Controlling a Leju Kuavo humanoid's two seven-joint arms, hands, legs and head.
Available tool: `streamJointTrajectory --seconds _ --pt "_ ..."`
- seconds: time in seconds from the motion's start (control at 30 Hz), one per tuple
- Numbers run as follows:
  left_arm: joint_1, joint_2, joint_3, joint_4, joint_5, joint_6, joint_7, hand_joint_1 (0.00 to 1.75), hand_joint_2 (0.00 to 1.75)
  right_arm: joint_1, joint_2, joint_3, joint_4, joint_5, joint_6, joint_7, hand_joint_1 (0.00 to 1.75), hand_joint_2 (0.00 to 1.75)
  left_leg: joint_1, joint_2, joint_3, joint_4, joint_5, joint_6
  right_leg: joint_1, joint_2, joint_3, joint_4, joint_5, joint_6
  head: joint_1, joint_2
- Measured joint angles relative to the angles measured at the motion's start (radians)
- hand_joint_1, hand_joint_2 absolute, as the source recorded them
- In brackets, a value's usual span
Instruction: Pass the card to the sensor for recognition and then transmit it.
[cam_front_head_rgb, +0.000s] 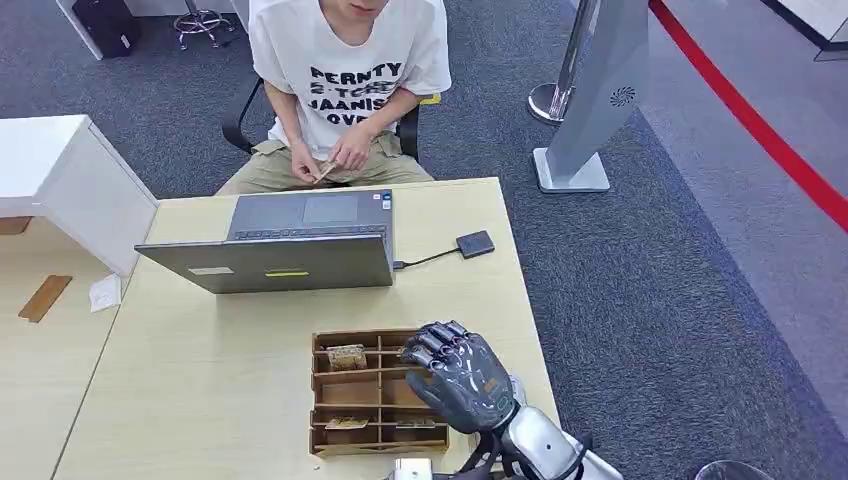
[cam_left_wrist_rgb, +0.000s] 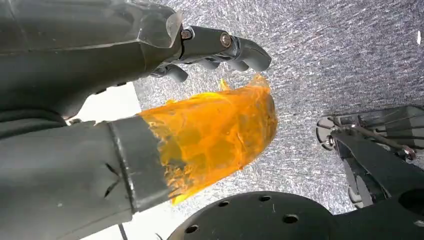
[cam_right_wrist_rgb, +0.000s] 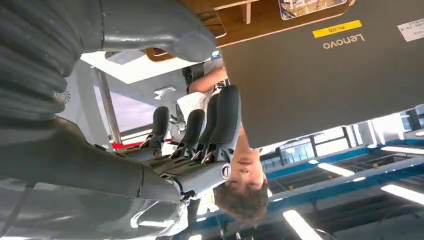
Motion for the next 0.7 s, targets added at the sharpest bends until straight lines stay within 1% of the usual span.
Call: streamJointTrajectory --seconds 0.07,0.13,0.23,0.33,0.37,0.43,0.47,0.5,0.6,0.7 --pt "0.000 0.000 0.000 0.000 -0.001 0.000 0.000 0.00 0.00 -0.001 0.000 0.000 0.001 0.000 0.007 0.000 0.84 1.75 0.000 0.000 0.000 0.000 0.000 0.000 0.000 0.000 0.000 0.000 0.000 0.000 0.000 0.000" --pt "0.000 0.000 0.000 0.000 -0.002 0.000 0.000 0.00 0.00 -0.004 0.000 0.000 0.002 -0.001 0.011 0.000 0.91 1.75 0.000 0.000 0.000 0.000 0.000 0.000 0.000 0.000 0.000 0.000 0.000 0.000 0.000 0.000" --pt "0.000 0.000 0.000 0.000 -0.003 0.000 0.000 0.00 0.00 -0.008 0.000 0.001 0.004 -0.005 0.016 -0.002 0.86 1.75 0.000 0.000 0.000 0.000 0.000 0.000 0.000 0.000 0.000 0.000 0.000 0.000 0.000 0.000" --pt "0.000 0.000 0.000 0.000 -0.004 0.000 0.000 0.00 0.00 -0.013 0.000 0.001 0.008 -0.005 0.016 -0.002 0.87 1.75 0.000 0.000 0.000 0.000 0.000 0.000 0.000 0.000 0.000 0.000 0.000 0.000 0.000 0.000" --pt "0.000 0.000 0.000 0.000 -0.006 0.000 0.000 0.00 0.00 -0.014 0.000 0.001 0.008 -0.006 0.017 -0.002 0.91 1.75 0.000 0.000 0.000 0.000 0.000 0.000 0.000 0.000 0.000 0.000 0.000 0.000 0.000 0.000" --pt "0.000 0.000 0.000 0.000 -0.010 -0.001 0.000 0.00 0.00 -0.019 0.000 0.001 0.011 -0.008 0.021 -0.002 0.87 1.75 0.000 0.000 0.000 0.000 0.000 0.000 0.000 0.000 0.000 0.000 0.000 0.000 0.000 0.000" --pt "0.000 0.000 0.000 0.000 -0.010 -0.001 0.000 0.00 0.00 -0.023 0.000 0.001 0.014 -0.008 0.026 -0.002 0.91 1.75 0.000 0.000 0.000 0.000 0.000 0.000 0.000 0.000 0.000 0.000 0.000 0.000 0.000 0.000" --pt "0.000 0.000 0.000 0.000 -0.010 -0.002 0.000 0.00 0.00 -0.026 0.000 0.001 0.016 -0.009 0.027 -0.002 0.87 1.75 0.000 0.000 0.000 0.000 0.000 0.000 0.000 0.000 0.000 0.000 0.000 0.000 0.000 0.000" --pt "0.000 0.000 0.000 0.000 -0.013 -0.003 0.000 0.00 0.00 -0.035 0.001 0.001 0.023 -0.010 0.030 -0.002 0.96 1.75 0.000 0.000 0.000 0.000 0.000 0.000 0.000 0.000 0.000 0.000 0.000 0.000 0.000 0.000" --pt "0.000 0.000 0.000 0.000 -0.013 -0.003 0.000 0.00 0.00 -0.044 0.004 0.001 0.033 -0.012 0.033 -0.002 0.98 1.75 0.000 0.000 0.000 0.000 0.000 0.000 0.000 0.000 0.000 0.000 0.000 0.000 0.000 0.000"
